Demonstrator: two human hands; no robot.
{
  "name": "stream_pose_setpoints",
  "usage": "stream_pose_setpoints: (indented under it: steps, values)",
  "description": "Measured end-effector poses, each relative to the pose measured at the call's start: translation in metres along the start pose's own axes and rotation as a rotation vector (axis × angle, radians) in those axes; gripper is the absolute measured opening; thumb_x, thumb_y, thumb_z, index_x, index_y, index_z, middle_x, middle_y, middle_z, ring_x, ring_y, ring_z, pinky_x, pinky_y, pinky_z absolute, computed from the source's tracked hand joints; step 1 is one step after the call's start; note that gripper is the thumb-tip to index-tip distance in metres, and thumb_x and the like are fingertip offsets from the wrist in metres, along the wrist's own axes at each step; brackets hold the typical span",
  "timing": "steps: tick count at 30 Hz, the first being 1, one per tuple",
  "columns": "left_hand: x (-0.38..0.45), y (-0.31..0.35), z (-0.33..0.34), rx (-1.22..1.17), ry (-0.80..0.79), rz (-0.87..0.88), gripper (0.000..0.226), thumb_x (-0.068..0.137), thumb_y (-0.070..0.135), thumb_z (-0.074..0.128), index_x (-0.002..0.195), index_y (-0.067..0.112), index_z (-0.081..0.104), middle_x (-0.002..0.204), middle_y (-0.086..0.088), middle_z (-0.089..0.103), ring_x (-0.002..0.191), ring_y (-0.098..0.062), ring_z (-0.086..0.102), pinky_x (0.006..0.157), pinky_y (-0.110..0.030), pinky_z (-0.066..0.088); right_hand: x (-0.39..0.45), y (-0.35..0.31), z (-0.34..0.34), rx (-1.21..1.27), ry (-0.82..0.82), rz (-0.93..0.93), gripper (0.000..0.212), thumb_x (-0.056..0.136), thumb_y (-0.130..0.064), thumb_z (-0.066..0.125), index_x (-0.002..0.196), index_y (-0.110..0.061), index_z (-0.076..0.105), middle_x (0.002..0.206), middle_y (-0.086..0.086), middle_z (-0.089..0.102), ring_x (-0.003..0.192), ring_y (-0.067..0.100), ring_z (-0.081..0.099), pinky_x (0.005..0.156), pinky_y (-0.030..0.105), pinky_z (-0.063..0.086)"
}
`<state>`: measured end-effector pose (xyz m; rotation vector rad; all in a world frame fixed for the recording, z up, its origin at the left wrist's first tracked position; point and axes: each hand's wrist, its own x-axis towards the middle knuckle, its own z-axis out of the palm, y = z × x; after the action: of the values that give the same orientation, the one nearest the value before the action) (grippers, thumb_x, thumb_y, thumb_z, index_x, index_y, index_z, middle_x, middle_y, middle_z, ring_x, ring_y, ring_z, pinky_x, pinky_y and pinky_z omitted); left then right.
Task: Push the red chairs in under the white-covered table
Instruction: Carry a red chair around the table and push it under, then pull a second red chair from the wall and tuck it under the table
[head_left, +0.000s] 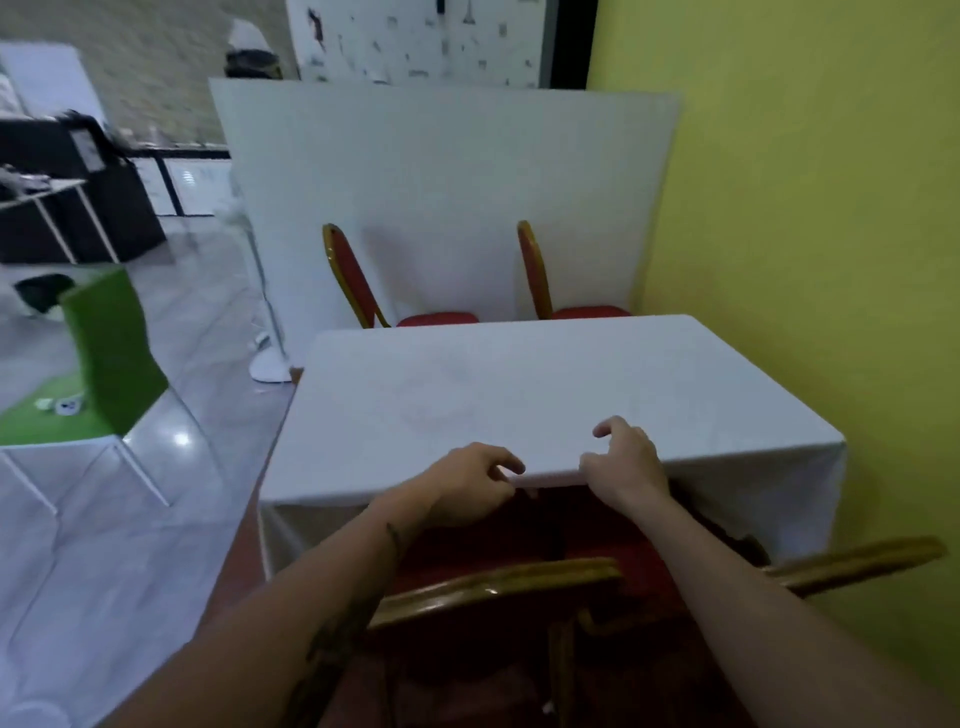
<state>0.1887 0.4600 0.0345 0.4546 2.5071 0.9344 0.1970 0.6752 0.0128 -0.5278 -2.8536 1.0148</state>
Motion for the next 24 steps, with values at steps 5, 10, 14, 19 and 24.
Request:
stream_pose_setpoints:
  steps: [5,10,14,19,24]
  values:
    - [-0.039,-0.103,-0.111,-0.071,0.113,-0.042,0.04,0.095,0.014,0.056,0.134,0.018,0.064,0.118,-0.005,0.076,0.1,-0.017,0.073,0.091,-0.033,0.058,-0.003,-0.131,0.088,0.037,-0.057,-0.127,0.041,0.083,-0.016,0.056,0.124,-0.02,0.057,0.112,0.002,0.061,0.095,0.022,0.06,0.077,0.036,0.048]
    - [-0.077,-0.191,-0.208,-0.042,0.281,-0.157,0.044,0.091,0.01,0.053,0.132,0.018,0.067,0.119,-0.006,0.074,0.1,-0.021,0.073,0.086,-0.031,0.06,-0.005,-0.239,0.161,-0.051,-0.104,-0.26,0.044,0.082,-0.014,0.056,0.126,-0.019,0.057,0.109,-0.001,0.059,0.093,0.022,0.059,0.071,0.034,0.047]
    - [-0.093,-0.238,-0.275,0.05,0.401,-0.193,0.046,0.091,0.005,0.052,0.134,0.013,0.066,0.129,-0.008,0.07,0.112,-0.024,0.068,0.094,-0.032,0.056,0.013,-0.314,0.203,-0.089,-0.111,-0.322,0.044,0.082,-0.012,0.058,0.126,-0.018,0.058,0.107,0.0,0.057,0.092,0.022,0.059,0.072,0.034,0.05]
    - [-0.081,-0.3,-0.339,0.043,0.552,-0.24,0.041,0.093,0.01,0.048,0.126,0.016,0.071,0.123,-0.008,0.074,0.11,-0.024,0.069,0.098,-0.04,0.056,0.062,-0.391,0.257,-0.101,-0.105,-0.407,0.045,0.081,-0.013,0.062,0.125,-0.018,0.059,0.117,0.005,0.065,0.094,0.021,0.059,0.074,0.033,0.05]
    - [-0.02,-0.361,-0.41,0.085,0.528,-0.279,0.039,0.09,0.012,0.048,0.121,0.02,0.072,0.118,-0.006,0.075,0.102,-0.021,0.07,0.087,-0.033,0.059,0.154,-0.445,0.329,-0.058,-0.108,-0.405,0.048,0.079,-0.014,0.063,0.126,-0.018,0.06,0.122,0.006,0.066,0.097,0.023,0.061,0.077,0.035,0.05]
